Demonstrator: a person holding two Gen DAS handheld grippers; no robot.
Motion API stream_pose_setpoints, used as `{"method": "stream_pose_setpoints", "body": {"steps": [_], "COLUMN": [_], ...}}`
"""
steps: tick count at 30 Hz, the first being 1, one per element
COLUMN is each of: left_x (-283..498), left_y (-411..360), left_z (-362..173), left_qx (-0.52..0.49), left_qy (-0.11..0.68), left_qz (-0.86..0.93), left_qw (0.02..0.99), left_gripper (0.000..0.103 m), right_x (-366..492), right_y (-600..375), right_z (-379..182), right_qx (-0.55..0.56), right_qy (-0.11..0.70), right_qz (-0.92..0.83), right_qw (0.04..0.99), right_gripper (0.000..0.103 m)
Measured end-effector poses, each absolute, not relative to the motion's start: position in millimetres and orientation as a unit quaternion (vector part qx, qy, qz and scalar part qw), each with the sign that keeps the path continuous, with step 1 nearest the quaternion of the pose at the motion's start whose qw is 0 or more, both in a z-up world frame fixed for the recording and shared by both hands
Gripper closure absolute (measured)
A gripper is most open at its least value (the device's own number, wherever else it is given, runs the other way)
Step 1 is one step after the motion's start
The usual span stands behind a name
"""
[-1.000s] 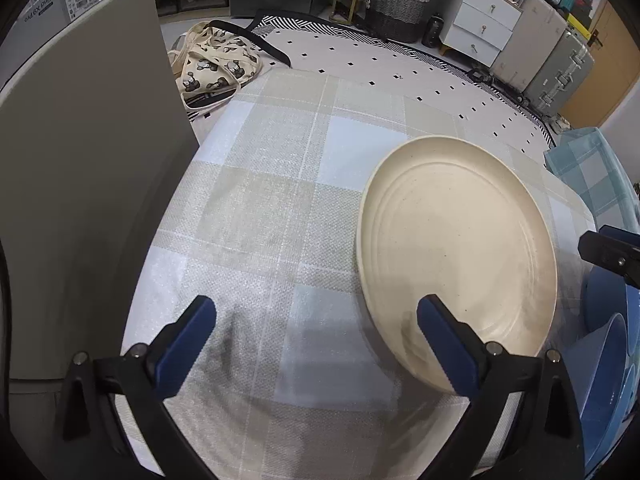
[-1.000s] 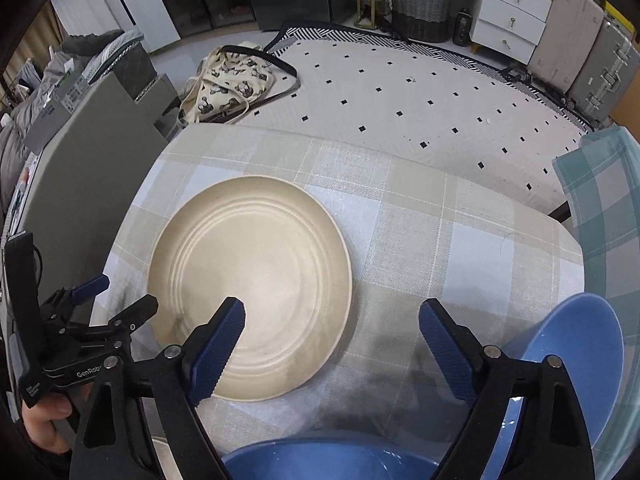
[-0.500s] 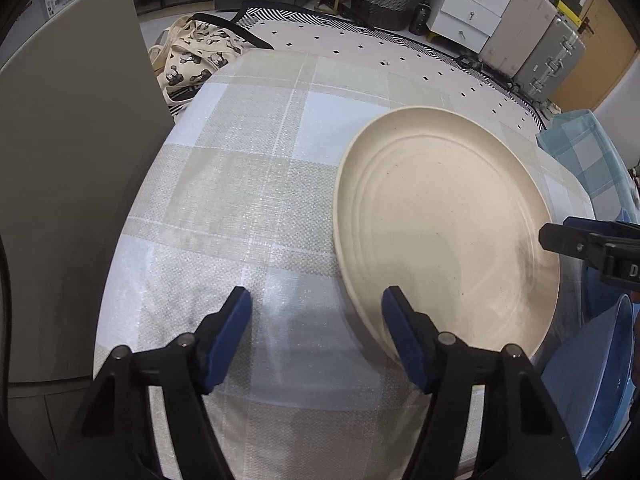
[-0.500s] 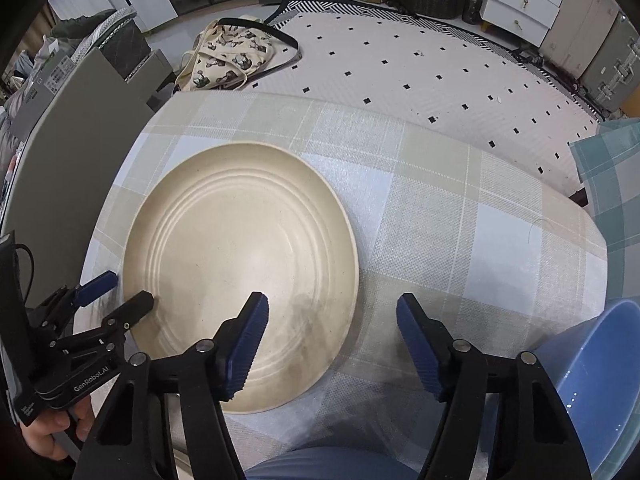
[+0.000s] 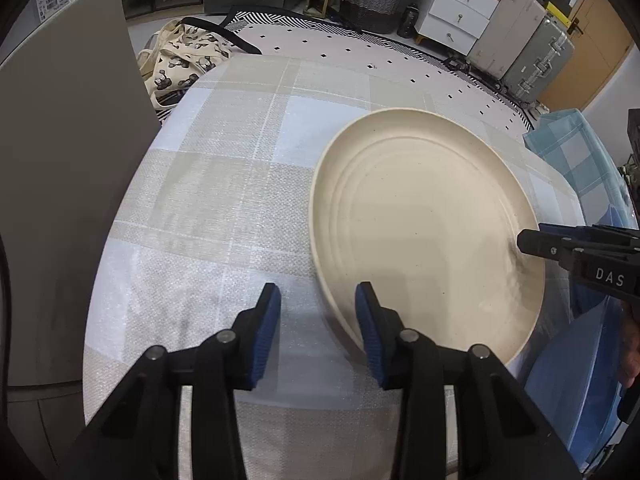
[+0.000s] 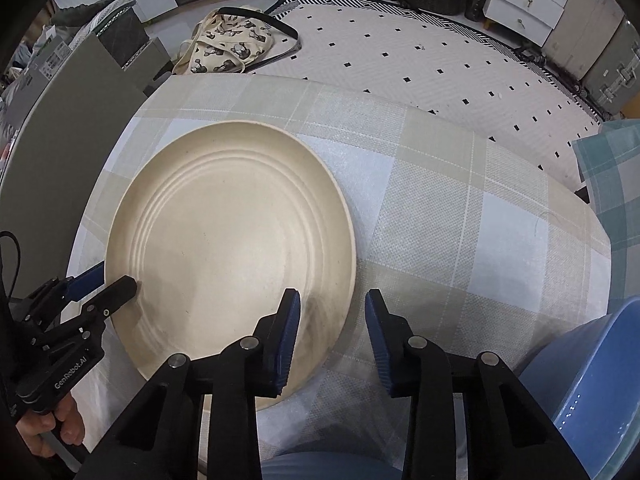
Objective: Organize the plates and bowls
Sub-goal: 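Close the left gripper on the plate rim while the right gripper clamps it too, then lift the cream plate with both grippers and carry it toward the blue bowls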
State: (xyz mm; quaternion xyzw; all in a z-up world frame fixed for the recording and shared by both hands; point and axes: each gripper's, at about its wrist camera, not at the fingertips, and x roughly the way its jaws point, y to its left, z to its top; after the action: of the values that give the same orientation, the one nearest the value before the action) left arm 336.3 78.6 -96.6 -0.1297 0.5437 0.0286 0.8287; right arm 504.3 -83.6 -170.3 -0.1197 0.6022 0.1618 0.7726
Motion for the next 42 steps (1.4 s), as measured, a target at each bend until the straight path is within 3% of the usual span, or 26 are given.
{"method": "stream_pose_setpoints", "body": {"steps": [7, 11, 23, 42], "left_x": [337, 337, 334, 297], "left_y": [66, 64, 65, 92], "left_z": [-92, -91, -84, -38], "left_qx": [-0.11, -0.097, -0.083, -0.094], "left_qy": [0.539, 0.537, 0.528, 0.483], "left_qz": [0.012, 0.016, 0.024, 0.035], "left_qw": [0.835, 0.838, 0.845, 0.87], "left_gripper": [0.089, 0.089, 0.089, 0.089], "right_x": [501, 498, 489, 444], "right_y": [-82, -81, -75, -48], "right_z": [-173, -174, -167, -111], "right_qx": [-0.133, -0.145, -0.157, -0.168], "right_qy": [0.598, 0.591, 0.576, 0.537], "right_qz": [0.158, 0.155, 0.153, 0.165], "right_qw": [0.774, 0.778, 0.788, 0.81], "right_gripper": [0.086, 0.092, 0.093, 0.093]}}
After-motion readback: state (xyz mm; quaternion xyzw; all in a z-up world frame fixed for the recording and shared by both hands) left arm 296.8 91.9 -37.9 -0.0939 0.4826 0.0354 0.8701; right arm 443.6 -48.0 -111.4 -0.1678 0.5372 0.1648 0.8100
